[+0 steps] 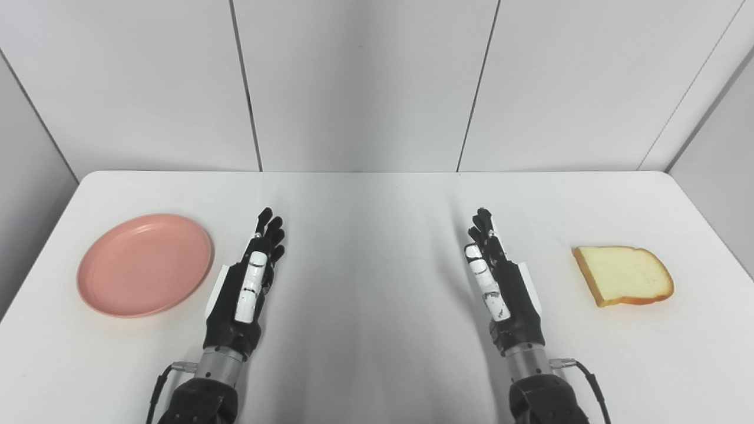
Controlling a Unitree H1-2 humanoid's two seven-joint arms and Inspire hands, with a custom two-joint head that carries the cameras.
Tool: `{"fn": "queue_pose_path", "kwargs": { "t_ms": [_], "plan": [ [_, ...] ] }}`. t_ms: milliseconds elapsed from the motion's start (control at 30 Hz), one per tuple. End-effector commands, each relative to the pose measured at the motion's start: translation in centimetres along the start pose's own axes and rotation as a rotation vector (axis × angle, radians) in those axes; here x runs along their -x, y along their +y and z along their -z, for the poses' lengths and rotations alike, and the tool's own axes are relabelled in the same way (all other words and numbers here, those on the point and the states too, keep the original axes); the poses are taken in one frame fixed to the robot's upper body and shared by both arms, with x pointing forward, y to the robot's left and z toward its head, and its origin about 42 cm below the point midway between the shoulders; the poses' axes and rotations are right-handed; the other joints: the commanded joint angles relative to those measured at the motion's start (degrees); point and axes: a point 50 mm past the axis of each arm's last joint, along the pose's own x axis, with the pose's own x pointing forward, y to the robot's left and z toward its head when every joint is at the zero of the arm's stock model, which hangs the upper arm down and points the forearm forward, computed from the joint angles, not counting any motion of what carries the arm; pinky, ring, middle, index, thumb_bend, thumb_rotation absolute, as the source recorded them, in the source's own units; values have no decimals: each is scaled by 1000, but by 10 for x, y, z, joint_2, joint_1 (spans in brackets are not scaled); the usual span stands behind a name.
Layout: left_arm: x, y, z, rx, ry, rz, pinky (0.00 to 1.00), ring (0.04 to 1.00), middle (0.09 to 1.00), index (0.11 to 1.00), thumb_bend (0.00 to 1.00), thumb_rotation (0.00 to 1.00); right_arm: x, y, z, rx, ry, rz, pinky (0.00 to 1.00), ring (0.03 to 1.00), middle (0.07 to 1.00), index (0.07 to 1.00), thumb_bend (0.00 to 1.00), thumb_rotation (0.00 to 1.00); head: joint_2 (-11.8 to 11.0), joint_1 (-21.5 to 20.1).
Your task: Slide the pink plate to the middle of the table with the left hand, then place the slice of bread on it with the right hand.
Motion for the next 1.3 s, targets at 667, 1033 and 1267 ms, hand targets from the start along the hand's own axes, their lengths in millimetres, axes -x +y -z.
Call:
{"fn": "queue_pose_path", "kwargs": {
  "t_ms": [667, 1033, 1267],
  "plan": [
    [8, -33, -26, 11, -68, -29, 1000, 1000, 1000, 1000, 588, 1000, -24, -18, -3, -81, -43, -28, 1000, 1000, 1000, 1000, 673, 864, 7, 24],
    [-1, -33, -32, 129, -66, -105, 1000, 1000, 1000, 1000, 653, 999, -21, -32, 6, -105, -34, -39, 1000, 1000, 1000, 1000, 646, 855, -26, 98],
    [-34, 2, -58, 67, -175, -248, 1000, 1000, 1000, 1000, 762, 1000, -18, -64, 16, -62, -74, -25, 1000, 1000, 1000, 1000, 627, 885, -68, 205]
  ]
}}
